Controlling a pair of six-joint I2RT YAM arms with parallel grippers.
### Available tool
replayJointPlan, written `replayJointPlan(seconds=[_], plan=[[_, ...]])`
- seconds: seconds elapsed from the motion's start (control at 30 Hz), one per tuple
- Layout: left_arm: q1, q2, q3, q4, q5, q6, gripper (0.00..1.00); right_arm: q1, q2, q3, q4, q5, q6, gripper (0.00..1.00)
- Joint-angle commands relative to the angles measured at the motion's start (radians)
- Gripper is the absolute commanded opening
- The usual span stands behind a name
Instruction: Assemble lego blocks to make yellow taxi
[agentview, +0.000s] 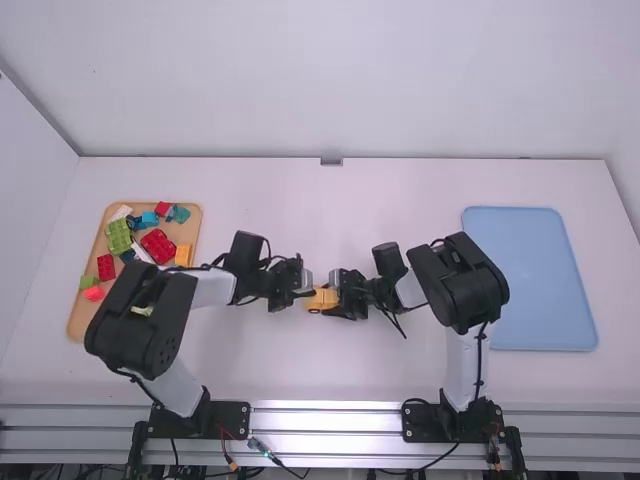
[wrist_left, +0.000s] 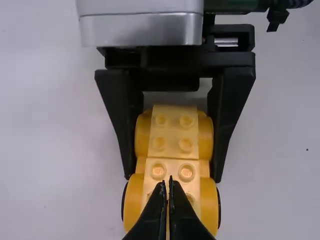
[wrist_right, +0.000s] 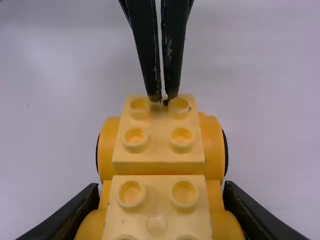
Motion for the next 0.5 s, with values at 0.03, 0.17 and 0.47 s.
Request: replayJointPlan(seconds=[0.03, 0.17, 0.47], plan=[[-0.032, 0.036, 0.01, 0.01, 0.023, -0.009, 0.02, -0.007, 0.008, -0.01, -0.007, 0.028, 0.006, 0.47], [-0.046, 0.079, 0.01, 0.055, -0.034, -0.061, 0.02, -0.007, 0.008, -0.01, -0.008, 0.029, 0.006, 0.47], [-0.05, 0.119, 0.01, -0.008, -0.098, -0.045, 0.02, -0.008, 0.008, -0.008, -0.007, 0.029, 0.006, 0.47]])
